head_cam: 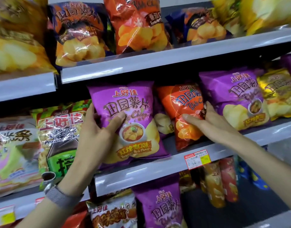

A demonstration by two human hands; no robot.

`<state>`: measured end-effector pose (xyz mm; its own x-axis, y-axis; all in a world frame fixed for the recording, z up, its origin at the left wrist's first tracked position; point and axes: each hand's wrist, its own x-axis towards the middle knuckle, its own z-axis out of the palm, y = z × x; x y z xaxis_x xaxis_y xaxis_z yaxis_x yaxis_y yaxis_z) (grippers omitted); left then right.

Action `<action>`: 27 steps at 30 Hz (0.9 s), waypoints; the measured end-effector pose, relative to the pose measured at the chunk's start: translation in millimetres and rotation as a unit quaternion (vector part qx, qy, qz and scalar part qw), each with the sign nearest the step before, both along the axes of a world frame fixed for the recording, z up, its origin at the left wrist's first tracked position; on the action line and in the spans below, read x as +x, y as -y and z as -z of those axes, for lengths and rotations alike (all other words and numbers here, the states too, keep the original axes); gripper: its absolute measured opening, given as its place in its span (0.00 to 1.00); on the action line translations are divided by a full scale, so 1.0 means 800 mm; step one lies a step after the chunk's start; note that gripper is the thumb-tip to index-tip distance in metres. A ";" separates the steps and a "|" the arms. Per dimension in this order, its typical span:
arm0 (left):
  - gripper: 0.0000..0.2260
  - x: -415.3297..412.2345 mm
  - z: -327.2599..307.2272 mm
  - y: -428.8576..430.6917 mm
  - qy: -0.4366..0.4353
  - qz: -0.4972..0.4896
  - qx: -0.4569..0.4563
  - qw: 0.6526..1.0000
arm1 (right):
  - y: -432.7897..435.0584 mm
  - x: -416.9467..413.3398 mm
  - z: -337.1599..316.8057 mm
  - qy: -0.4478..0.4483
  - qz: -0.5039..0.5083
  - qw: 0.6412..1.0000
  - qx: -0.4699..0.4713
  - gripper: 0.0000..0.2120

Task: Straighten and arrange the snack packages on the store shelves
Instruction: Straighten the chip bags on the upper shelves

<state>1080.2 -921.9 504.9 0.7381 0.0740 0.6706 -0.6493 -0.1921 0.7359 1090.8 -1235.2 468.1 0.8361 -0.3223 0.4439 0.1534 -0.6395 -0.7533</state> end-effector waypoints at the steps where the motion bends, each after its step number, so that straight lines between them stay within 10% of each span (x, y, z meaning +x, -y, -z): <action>1: 0.18 -0.007 0.000 -0.003 -0.007 0.010 -0.004 1.000 | 0.001 0.002 -0.001 0.005 0.004 1.000 0.002 0.62; 12: 0.09 -0.072 0.014 -0.078 -0.078 0.050 -0.061 0.994 | -0.073 0.001 0.018 0.135 0.041 0.989 0.045 0.52; 27: 0.28 -0.105 0.030 -0.178 0.010 -0.003 -0.036 0.999 | -0.242 -0.005 0.026 0.142 0.022 0.988 0.053 0.54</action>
